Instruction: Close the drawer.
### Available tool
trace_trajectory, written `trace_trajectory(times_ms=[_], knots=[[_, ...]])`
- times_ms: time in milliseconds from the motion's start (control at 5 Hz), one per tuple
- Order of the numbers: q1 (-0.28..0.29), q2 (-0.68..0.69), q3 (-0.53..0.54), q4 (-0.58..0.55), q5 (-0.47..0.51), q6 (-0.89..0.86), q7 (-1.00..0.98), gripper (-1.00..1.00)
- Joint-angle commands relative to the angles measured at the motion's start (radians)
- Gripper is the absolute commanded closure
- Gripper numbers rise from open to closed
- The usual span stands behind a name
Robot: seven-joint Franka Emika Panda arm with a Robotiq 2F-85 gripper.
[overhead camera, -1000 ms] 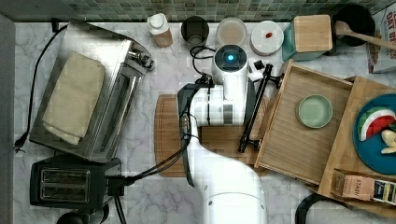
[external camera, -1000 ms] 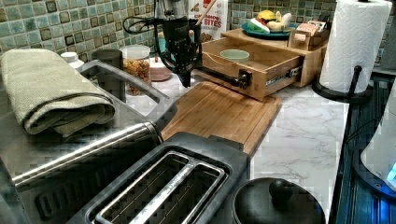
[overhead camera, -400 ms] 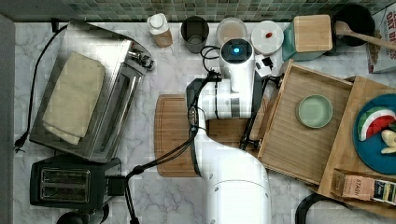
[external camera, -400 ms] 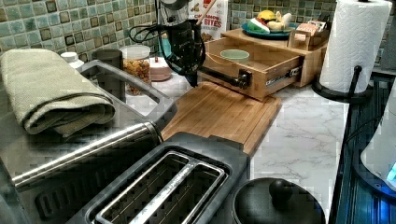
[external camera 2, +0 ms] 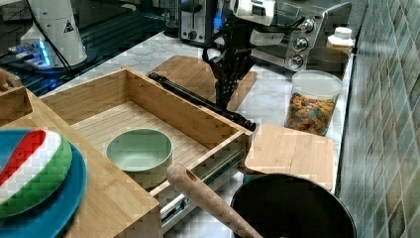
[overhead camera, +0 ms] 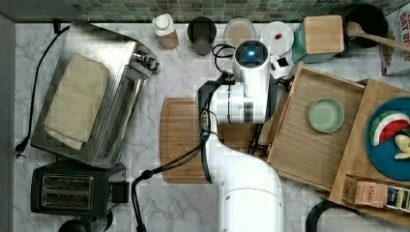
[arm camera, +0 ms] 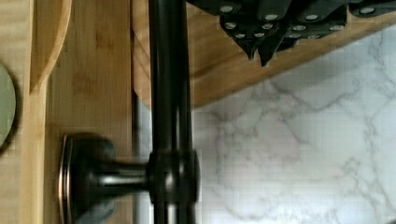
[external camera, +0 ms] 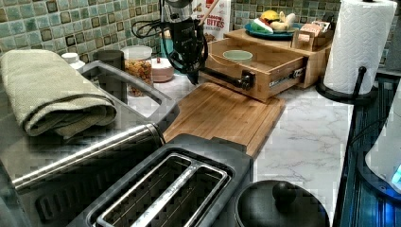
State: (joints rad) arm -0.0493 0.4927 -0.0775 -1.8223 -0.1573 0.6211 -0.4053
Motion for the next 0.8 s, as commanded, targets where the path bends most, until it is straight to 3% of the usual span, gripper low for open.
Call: trace_trajectory(times_ms=[200,400,600,800], knots=[[-0.168,-0.154,-0.068,-0.059,0.04,-0.029,-0.202,1.0],[-0.208,-0.17,-0.088,-0.071,0.025,-0.022,-0.238,1.0],[-0.262,-0.175,-0.106,-0.162,0.033,0.147,-0.327,1.0],[-0.303,-0.135,-0.145,-0.119,0.021,0.113,-0.408,1.0]])
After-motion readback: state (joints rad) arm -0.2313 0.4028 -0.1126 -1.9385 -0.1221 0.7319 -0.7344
